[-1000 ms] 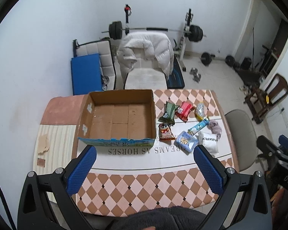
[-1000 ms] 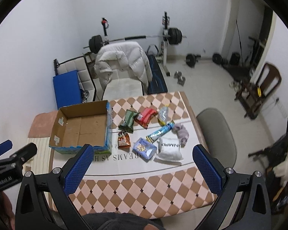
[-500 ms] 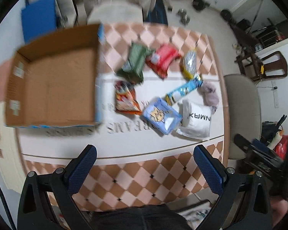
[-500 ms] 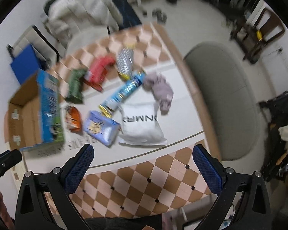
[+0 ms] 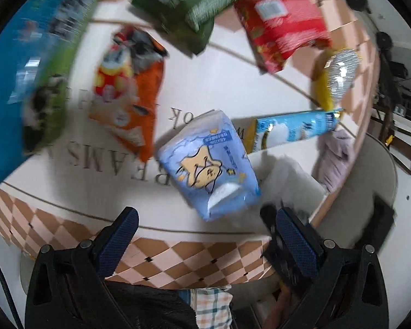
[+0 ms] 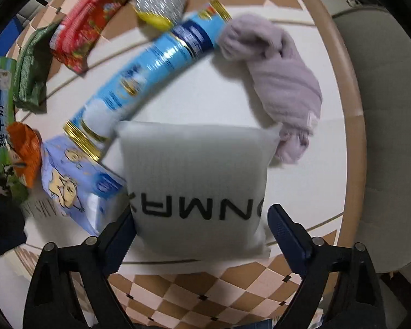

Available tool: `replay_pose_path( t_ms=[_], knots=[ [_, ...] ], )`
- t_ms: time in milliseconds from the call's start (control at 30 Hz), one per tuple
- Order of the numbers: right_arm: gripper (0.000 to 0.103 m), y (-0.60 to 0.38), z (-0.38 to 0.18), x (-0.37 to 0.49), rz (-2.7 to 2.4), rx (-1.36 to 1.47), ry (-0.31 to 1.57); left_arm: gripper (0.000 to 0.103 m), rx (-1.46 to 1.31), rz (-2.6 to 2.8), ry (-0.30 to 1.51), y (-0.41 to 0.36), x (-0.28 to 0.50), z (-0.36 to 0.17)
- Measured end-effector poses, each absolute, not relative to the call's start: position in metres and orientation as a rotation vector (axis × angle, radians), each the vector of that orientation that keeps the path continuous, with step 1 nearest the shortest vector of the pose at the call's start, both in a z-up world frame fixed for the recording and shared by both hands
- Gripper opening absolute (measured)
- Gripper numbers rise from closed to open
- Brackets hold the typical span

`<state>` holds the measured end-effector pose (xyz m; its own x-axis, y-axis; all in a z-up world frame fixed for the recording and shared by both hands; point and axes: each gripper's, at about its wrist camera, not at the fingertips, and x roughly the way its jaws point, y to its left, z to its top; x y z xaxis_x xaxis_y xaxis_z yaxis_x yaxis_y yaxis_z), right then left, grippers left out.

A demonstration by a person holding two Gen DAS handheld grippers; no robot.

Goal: Organize soft objects
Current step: 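Grasp the blue tissue pack with the left tool while the right tool grasps the white NMAX pouch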

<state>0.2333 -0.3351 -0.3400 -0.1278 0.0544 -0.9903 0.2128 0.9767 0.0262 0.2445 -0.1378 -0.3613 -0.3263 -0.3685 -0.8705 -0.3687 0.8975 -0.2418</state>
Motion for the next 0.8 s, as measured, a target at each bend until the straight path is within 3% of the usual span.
replay_pose_path(
  t_ms=[333, 567, 800],
  knots=[
    [0.094, -0.37, -0.354, 0.198, -0.142, 0.222, 1.715, 0.103, -0.476, 0.087, 2.021, -0.164, 0.25, -0.411],
    [0.094, -0.378, -0.353, 0.187, -0.133, 0.219, 1.715, 0.103, -0.265, 0.117, 2.0, -0.151, 0.229, -0.412],
    [0.097, -0.391, -0.377, 0.194, -0.145, 0.25, 1.743, 0.103, -0.257, 0.076, 1.97, -0.142, 0.236, -0.42]
  ],
)
